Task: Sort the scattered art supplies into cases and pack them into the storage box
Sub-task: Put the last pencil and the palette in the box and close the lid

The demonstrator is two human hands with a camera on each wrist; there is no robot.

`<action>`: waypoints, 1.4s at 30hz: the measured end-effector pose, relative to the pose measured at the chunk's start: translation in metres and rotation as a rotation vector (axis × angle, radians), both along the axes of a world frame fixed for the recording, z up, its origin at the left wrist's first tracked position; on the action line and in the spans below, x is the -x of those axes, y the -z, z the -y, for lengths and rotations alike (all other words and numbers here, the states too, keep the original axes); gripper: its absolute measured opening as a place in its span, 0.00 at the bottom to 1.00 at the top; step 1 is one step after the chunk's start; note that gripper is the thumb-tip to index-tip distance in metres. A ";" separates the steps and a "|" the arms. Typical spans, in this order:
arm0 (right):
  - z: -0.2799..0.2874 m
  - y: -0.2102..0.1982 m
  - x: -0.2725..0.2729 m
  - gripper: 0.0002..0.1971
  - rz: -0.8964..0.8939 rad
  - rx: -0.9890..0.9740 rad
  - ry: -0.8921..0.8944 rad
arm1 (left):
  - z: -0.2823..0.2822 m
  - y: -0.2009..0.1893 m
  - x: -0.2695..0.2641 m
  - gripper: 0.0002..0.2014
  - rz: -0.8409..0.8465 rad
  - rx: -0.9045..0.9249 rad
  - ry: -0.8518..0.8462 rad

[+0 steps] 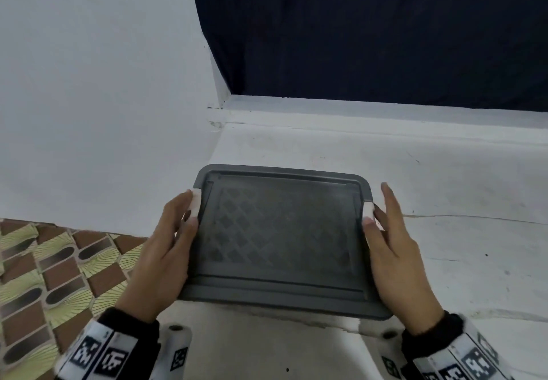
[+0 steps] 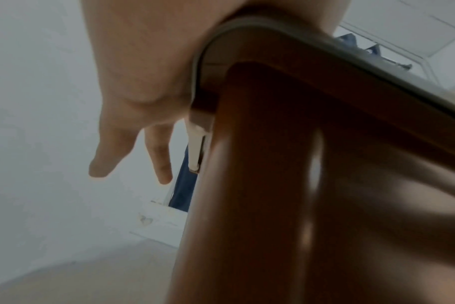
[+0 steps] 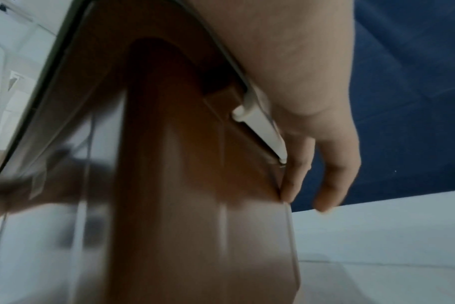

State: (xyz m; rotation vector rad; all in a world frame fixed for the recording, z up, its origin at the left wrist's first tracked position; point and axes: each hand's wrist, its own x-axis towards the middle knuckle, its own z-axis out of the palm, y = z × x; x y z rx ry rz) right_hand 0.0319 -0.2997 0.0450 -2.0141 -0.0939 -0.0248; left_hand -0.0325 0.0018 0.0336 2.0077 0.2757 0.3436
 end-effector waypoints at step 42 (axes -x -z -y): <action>-0.070 -0.006 -0.328 0.09 -0.038 0.089 0.095 | -0.068 0.006 -0.345 0.15 0.027 0.191 -0.269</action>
